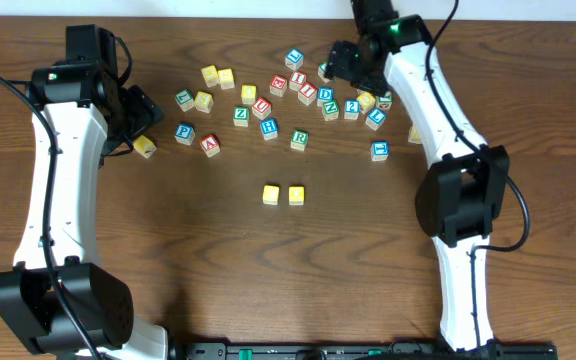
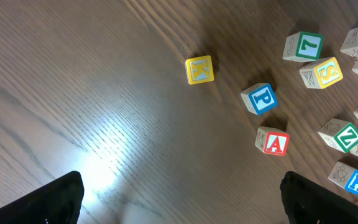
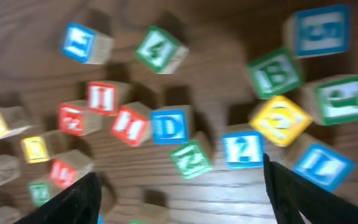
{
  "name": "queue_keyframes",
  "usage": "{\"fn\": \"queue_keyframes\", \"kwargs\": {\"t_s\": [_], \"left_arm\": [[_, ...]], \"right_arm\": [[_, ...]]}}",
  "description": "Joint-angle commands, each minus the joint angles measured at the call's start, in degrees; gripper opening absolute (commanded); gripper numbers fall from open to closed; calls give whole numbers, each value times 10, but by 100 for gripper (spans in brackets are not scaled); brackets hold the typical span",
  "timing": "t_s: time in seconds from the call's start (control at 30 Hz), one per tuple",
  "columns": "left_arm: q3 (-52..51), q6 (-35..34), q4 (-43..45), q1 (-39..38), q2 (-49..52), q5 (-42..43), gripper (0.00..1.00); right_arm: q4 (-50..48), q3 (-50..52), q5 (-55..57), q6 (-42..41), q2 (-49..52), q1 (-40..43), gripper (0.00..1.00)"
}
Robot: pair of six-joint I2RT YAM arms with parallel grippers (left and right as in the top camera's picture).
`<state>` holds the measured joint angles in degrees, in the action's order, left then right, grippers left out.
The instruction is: Spell out CORL
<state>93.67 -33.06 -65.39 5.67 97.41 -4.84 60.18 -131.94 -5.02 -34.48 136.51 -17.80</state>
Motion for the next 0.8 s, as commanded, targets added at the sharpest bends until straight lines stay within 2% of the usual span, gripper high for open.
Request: {"fn": "queue_keyframes", "kwargs": {"t_s": [0.0, 0.33, 0.43, 0.63, 0.67, 0.73, 0.77], "left_arm": [[-6, -5, -4, 0, 8, -1, 100], [-6, -8, -5, 0, 15, -1, 99], [-7, -7, -6, 0, 19, -1, 99], [-8, -7, -18, 0, 19, -1, 99], [-8, -7, -18, 0, 19, -1, 99], [-8, -7, -19, 0, 19, -1, 99], [-8, -7, -18, 0, 19, -1, 99]], "right_arm": [[-20, 1, -9, -21, 7, -28, 79], [-41, 1, -14, -16, 19, -107, 79], [-41, 1, -10, 13, 23, -131, 80], [-41, 1, 50, 22, 23, -145, 83], [-42, 1, 49, 22, 23, -143, 84], [-43, 1, 49, 23, 23, -137, 96], [-43, 1, 48, 28, 23, -133, 99]]}}
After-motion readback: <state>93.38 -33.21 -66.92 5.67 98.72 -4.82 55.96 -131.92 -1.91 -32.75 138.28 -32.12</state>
